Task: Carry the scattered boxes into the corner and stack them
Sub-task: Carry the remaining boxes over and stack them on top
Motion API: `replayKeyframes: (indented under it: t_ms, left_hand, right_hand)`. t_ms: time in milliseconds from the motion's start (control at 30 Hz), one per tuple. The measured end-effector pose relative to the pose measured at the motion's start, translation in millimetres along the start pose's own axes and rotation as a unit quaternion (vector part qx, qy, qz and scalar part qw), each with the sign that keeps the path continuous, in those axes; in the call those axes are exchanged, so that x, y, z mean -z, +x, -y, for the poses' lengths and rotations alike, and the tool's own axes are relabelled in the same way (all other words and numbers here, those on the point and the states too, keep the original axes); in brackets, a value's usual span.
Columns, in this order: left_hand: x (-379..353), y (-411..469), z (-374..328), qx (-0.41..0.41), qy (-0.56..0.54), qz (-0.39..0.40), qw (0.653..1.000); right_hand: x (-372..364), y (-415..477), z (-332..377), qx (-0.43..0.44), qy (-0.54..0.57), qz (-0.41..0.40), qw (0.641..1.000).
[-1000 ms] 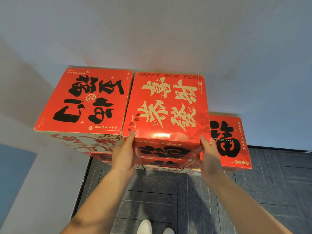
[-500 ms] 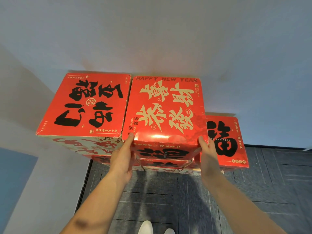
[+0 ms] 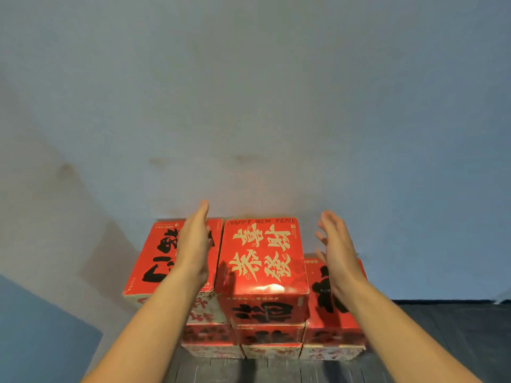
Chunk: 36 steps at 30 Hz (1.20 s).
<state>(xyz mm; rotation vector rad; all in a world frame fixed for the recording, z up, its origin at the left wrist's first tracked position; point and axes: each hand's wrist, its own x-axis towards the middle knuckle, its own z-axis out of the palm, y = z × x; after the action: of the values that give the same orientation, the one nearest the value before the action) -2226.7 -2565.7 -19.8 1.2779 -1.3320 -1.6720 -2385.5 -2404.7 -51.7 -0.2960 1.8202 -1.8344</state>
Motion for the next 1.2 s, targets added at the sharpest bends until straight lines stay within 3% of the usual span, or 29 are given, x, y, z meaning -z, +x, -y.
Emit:
replayKeyframes:
  t_ms: [100,233,400,600,767,933,1200]
  left_hand:
    - [-5.4,-21.1,-56.1,-0.145,0.002,0.033,0.989]
    - [-22.7,-61.9,-117.0,-0.266,-0.015,0.109,0.958]
    - [-69.7,-88.0,-149.7,-0.329,-0.021,0.224,0.917]
    - [-135.9,-130.3,-127.1,-0.328,-0.022,0.396,0.857]
    - [-181.4,-218.3,-79.9,-0.305,-0.041,0.54,0.783]
    - [-198.7,-363.7,-27.9,-0.245,-0.054,0.684,0.685]
    - [-157.4,-639.2,37.1,-0.206,-0.069,0.829,0.515]
  right_hand:
    - [16.2,-22.4,65.7,0.084,0.014,0.006,0.996]
    - [39.5,-58.7,134.6,0.174,0.027,-0.01,0.984]
    - [73.4,-97.0,171.4,0.231,0.028,-0.091,0.968]
    - [126.3,-162.8,154.9,0.233,0.024,-0.274,0.933]
    - [173.0,-263.6,122.0,0.214,0.014,-0.421,0.881]
    - [232.2,-408.6,96.2,0.215,0.012,-0.569,0.793]
    - [296.9,-655.5,55.6,0.224,0.001,-0.716,0.661]
